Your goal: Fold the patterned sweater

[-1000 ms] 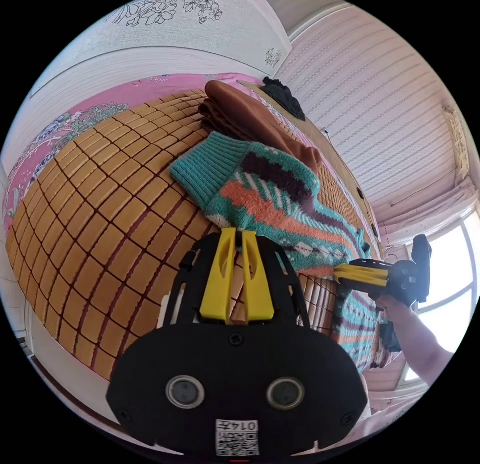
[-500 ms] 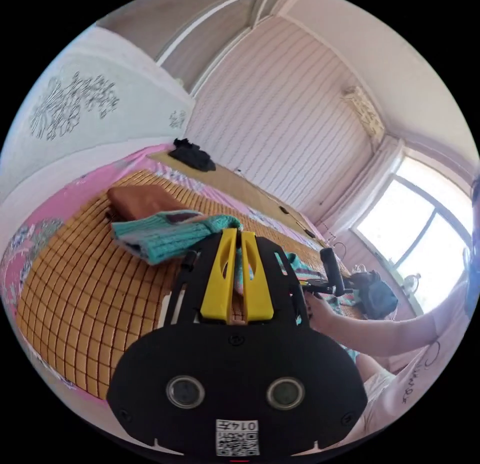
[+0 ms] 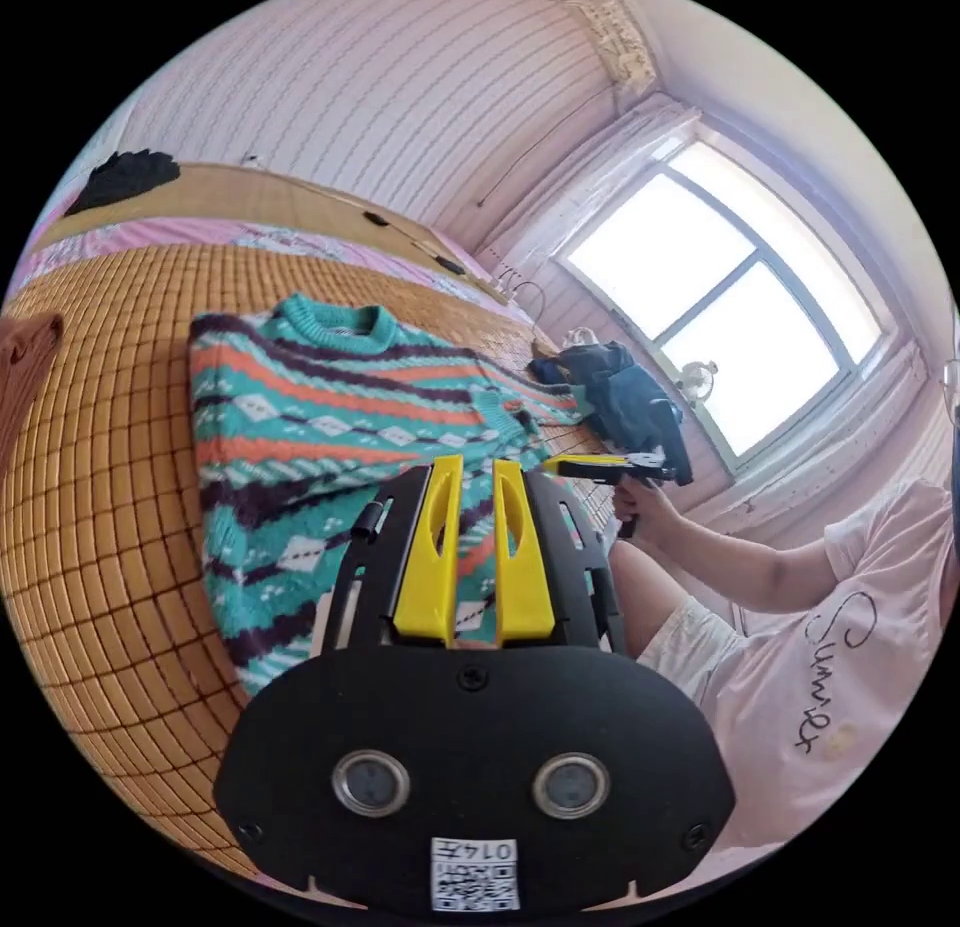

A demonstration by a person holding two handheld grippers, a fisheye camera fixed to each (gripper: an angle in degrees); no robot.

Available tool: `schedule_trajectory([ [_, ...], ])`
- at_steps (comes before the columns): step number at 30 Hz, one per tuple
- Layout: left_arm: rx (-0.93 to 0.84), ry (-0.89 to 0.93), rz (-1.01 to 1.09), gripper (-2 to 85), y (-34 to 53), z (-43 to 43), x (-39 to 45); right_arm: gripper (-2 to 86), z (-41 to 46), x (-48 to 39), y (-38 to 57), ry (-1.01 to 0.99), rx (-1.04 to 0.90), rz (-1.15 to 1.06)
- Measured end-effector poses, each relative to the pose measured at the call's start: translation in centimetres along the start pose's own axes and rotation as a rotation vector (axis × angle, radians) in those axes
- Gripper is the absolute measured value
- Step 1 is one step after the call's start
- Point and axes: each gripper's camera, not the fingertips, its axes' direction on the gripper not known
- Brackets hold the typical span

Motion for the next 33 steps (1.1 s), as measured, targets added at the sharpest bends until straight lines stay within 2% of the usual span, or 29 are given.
schedule_trajectory([
  [3, -0.007, -0.146, -0.057, 5.3, 0.2, 1.6, -1.7, 7.8, -1.2, 4.4, 1.2, -0.035, 0.012, 0.067],
  [7, -0.039, -0.404, -0.025, 5.6, -1.3, 5.3, -1.8, 11.5, -2.2, 7.0, -1.4, -0.073, 0.102, 0.122],
  [10, -0.104, -0.482, -0.040, 4.9, -1.6, 9.6, -2.5, 11.4, -1.4, 9.4, -3.7, -0.142, 0.068, 0.241],
  [12, -0.165, -0.485, -0.075, 3.2, -1.4, 12.6, -3.3, 10.0, -1.1, 10.4, -4.6, -0.105, 0.027, 0.277],
  [14, -0.127, -0.535, -0.076, 0.5, -1.0, 14.0, -3.1, 6.3, -2.4, 11.1, -4.7, -0.081, 0.041, 0.267],
  [17, -0.090, -0.520, -0.103, -0.7, -0.8, 15.8, -3.1, 4.2, -8.2, 11.8, -3.2, -0.187, 0.223, 0.163],
  [19, -0.079, -0.526, -0.084, -0.9, -0.5, 17.8, -2.8, 3.9, -11.2, 12.5, -1.7, -0.169, 0.290, 0.129],
  [21, -0.104, -0.493, -0.078, -0.9, -0.4, 19.7, -2.9, 3.8, -11.9, 13.7, -0.5, -0.118, 0.281, 0.138],
  [23, -0.111, -0.477, -0.100, -0.9, -0.5, 21.3, -3.1, 3.3, -8.9, 16.7, 0.4, -0.070, 0.093, 0.224],
  [25, -0.099, -0.427, -0.168, -0.9, -0.5, 22.3, -3.5, 1.9, -8.2, 18.5, 1.8, -0.059, 0.027, 0.320],
  [28, 0.000, -0.365, -0.158, -0.9, 0.5, 21.9, -1.6, 0.5, -12.2, 19.5, 5.8, -0.127, 0.170, 0.288],
  [33, 0.035, -0.370, 0.003, -0.6, 4.7, 23.2, 4.8, 0.6, -17.1, 23.1, 14.3, -0.079, 0.233, 0.254],
])
